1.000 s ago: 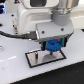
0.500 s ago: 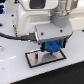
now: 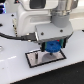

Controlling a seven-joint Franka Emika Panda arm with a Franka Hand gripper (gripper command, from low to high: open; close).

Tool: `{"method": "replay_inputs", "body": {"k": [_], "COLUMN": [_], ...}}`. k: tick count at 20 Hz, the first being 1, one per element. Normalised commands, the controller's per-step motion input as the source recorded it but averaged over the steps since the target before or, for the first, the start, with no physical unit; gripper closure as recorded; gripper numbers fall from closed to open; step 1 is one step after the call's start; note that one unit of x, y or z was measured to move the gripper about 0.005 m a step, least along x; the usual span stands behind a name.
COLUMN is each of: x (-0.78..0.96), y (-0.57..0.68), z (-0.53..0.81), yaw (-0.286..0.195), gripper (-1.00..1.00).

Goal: Insert the blue gear onto the right peg, followed by the red gear

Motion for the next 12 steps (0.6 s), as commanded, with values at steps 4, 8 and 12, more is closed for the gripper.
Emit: {"method": "replay_inputs", "body": {"k": [4, 8, 12], "x": [0.39, 0.31, 0.29], "y": [-0.05, -0.05, -0.07], "z": [0.42, 0.15, -0.01], "yaw": [0.000, 0.000, 0.000], "gripper": [1.00, 1.00, 1.00]}}
